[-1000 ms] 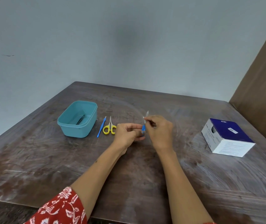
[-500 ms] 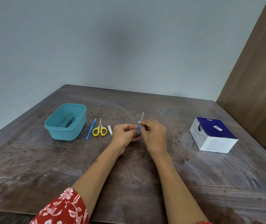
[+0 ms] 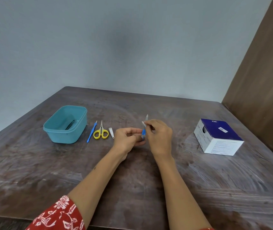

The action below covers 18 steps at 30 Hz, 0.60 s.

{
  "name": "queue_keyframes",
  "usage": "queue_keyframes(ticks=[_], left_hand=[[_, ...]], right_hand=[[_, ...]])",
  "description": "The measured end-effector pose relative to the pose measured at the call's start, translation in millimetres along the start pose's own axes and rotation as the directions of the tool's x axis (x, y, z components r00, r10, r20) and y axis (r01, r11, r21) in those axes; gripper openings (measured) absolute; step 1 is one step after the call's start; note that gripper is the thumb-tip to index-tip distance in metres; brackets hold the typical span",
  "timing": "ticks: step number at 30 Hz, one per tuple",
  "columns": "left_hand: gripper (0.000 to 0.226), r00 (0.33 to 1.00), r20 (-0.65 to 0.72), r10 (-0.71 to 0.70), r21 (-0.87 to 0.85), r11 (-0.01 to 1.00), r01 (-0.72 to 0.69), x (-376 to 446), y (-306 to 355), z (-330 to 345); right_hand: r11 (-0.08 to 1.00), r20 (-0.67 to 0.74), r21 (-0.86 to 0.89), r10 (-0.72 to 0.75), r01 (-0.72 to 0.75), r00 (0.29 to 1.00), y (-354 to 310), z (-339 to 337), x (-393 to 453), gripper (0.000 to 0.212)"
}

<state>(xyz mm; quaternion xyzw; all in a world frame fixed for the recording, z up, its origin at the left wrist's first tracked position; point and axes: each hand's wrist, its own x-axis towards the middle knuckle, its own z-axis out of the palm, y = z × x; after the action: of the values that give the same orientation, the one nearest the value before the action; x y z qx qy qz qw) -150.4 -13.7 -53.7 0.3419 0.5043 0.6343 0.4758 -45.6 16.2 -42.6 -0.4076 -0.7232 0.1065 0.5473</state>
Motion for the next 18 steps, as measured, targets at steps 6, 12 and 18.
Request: queue_keyframes(ticks=[6,12,18], left_hand=[[0.018,1.000,-0.016,0.026,-0.015,1.000,-0.027,-0.1,-0.6,-1.9],[0.015,0.999,0.042,-0.019,0.018,1.000,0.018,-0.4,-1.8,-0.8],[0.017,1.000,0.000,0.007,-0.020,1.000,-0.007,3.6,0.7,-4.7]], right_hand=[[1.000,0.077,0.008,-0.021,0.021,0.997,-2.8,-0.4,-3.6,0.014],[0.999,-0.037,-0.028,-0.018,0.017,0.999,0.5,-0.7,7.9,0.012],[1.000,0.055,-0.022,-0.008,0.009,0.998,-6.4,1.8,-0.9,0.011]])
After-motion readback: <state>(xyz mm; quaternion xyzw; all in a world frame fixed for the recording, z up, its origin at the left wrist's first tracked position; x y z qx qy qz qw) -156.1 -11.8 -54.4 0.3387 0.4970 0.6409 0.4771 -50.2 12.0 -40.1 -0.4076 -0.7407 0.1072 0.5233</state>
